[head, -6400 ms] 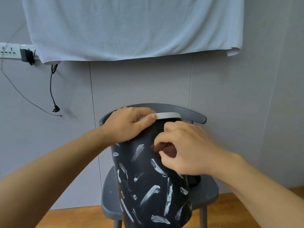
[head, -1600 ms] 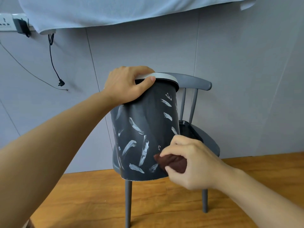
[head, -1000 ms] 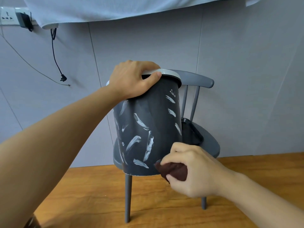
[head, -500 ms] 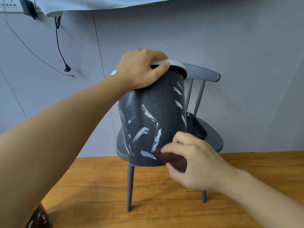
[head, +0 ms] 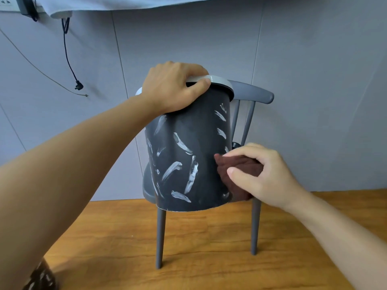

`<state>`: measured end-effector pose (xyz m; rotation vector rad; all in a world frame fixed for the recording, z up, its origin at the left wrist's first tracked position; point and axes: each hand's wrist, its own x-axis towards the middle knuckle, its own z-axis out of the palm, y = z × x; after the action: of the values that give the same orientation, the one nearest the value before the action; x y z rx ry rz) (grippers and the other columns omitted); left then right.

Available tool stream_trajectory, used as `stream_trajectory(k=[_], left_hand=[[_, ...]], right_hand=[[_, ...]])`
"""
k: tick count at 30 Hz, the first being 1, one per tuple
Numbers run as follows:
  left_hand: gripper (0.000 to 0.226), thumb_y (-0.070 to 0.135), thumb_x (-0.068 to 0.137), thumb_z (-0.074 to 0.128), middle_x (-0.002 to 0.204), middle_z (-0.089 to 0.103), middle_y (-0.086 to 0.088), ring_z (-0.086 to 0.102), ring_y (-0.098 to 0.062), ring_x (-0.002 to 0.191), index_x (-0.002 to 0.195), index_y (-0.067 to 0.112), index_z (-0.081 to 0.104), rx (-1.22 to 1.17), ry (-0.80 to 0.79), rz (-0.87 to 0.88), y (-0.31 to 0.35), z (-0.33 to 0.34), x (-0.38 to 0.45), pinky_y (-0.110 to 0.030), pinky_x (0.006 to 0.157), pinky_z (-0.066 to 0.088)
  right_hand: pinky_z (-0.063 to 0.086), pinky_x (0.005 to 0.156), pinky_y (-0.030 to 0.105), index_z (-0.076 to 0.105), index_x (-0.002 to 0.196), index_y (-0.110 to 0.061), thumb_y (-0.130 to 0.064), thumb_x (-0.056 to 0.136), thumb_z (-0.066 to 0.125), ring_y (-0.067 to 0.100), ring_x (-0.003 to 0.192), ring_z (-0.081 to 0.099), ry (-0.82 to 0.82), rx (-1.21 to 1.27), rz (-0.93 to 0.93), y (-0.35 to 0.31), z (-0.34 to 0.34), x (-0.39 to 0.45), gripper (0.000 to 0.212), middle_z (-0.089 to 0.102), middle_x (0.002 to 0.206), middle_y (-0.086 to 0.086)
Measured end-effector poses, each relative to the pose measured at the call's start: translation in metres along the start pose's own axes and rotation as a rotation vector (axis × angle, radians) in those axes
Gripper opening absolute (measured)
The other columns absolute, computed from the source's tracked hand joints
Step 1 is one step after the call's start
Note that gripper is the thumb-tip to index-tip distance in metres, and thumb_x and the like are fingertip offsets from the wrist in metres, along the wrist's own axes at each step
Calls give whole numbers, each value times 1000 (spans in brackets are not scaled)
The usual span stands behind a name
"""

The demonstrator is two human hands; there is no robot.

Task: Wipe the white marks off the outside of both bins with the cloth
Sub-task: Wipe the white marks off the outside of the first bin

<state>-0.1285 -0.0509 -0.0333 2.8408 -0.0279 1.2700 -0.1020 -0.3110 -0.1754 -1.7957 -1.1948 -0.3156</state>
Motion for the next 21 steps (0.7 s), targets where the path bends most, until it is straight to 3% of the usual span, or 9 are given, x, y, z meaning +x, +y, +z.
stream_trajectory(k=[2,6,9,11,12,17,21], left_hand=[[42,62,90,39,96,72,10,62,-27,93,115,42,66,-7,12,-16,-4,0,-2,-40,81,51],[42,63,90,41,99,72,11,62,-24,96,115,42,67,-30,23,-40,-11,0,0,-38,82,50],[40,64,88,42,99,72,13,62,-21,96,112,43,67,-74,20,-85,-18,-1,0,-40,85,51],[37,63,88,43,100,72,15,63,-19,99,110,45,67,-96,7,-110,-21,-1,-1,-42,90,51],[36,62,89,44,100,72,15,63,-18,99,110,45,66,-105,3,-115,-23,-1,-1,-42,91,51],[34,61,89,45,100,72,14,64,-19,100,110,45,67,-129,2,-124,-26,-3,-2,-43,91,51],[31,61,90,46,97,71,15,63,-17,98,108,47,66,-133,-8,-121,-25,-3,0,-43,91,51]], right_hand=[[56,80,20,76,113,-34,-36,83,73,10,101,68,54,23,18,7,-1,5,30,67,104,-18],[55,84,19,76,118,-28,-28,84,76,9,103,66,-51,0,-8,13,16,-3,34,64,108,-17],[55,78,20,78,109,-28,-20,81,81,12,96,67,-237,-8,-50,16,17,-14,29,65,101,-16],[58,74,24,78,104,-34,-25,80,79,11,94,68,-377,-39,-44,16,12,-18,26,65,98,-16],[59,73,26,79,103,-36,-28,80,78,10,94,68,-384,-40,-46,16,9,-17,24,66,97,-16],[58,79,23,78,110,-29,-20,85,78,12,98,68,-122,73,21,22,5,-7,27,68,102,-15],[59,75,24,79,102,-32,-23,81,79,11,94,70,-327,56,48,28,11,-22,23,68,98,-14]])
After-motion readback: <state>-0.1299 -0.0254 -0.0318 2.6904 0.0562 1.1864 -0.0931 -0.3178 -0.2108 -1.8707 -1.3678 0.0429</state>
